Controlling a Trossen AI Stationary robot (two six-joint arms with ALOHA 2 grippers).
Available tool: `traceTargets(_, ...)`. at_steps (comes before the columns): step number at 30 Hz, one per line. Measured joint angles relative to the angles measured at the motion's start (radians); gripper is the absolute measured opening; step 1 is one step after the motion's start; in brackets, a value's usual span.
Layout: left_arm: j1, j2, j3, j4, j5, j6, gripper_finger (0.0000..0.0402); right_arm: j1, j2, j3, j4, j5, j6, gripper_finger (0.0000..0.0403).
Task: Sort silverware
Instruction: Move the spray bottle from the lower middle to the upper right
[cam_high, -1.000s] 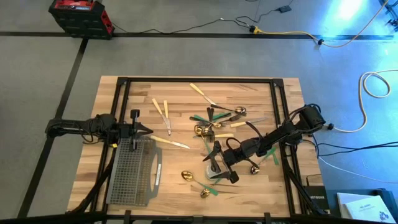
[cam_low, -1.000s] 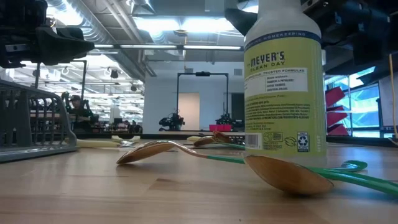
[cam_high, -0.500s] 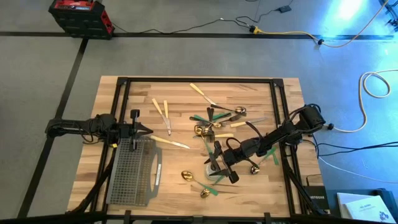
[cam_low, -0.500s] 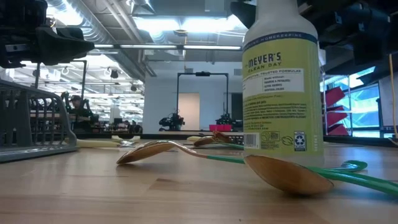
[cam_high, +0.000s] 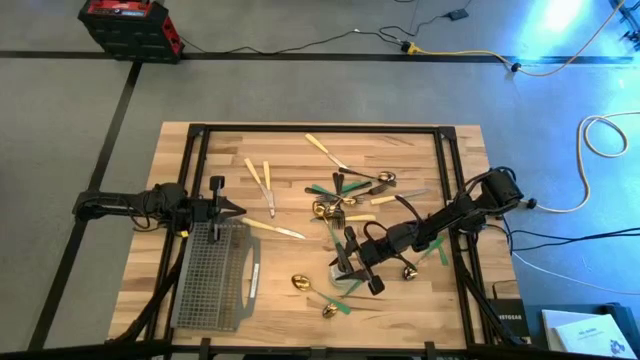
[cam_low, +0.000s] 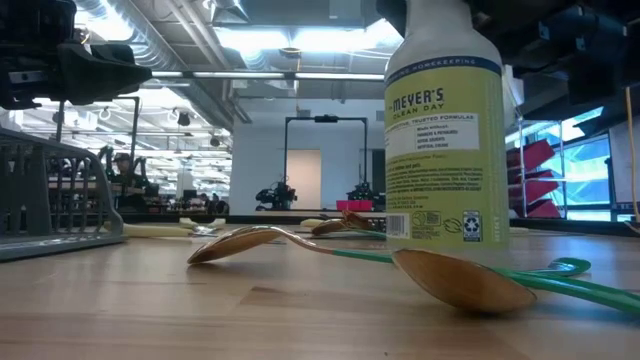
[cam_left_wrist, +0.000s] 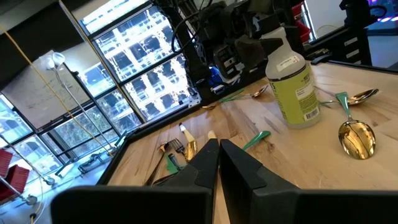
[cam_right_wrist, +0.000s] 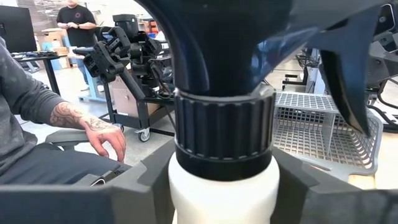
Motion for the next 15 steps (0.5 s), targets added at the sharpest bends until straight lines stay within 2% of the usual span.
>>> traceTargets(10,0.000,0.000,0.000,0.000,0.000,0.000,0.0000,0.000,0.000,0.000,0.005,0.001,0.008,0.0159)
traceTargets(15,0.000,0.000,0.000,0.000,0.000,0.000,0.0000,0.000,-0.001,-0.002,0.070,0.001,0.022,0.0159)
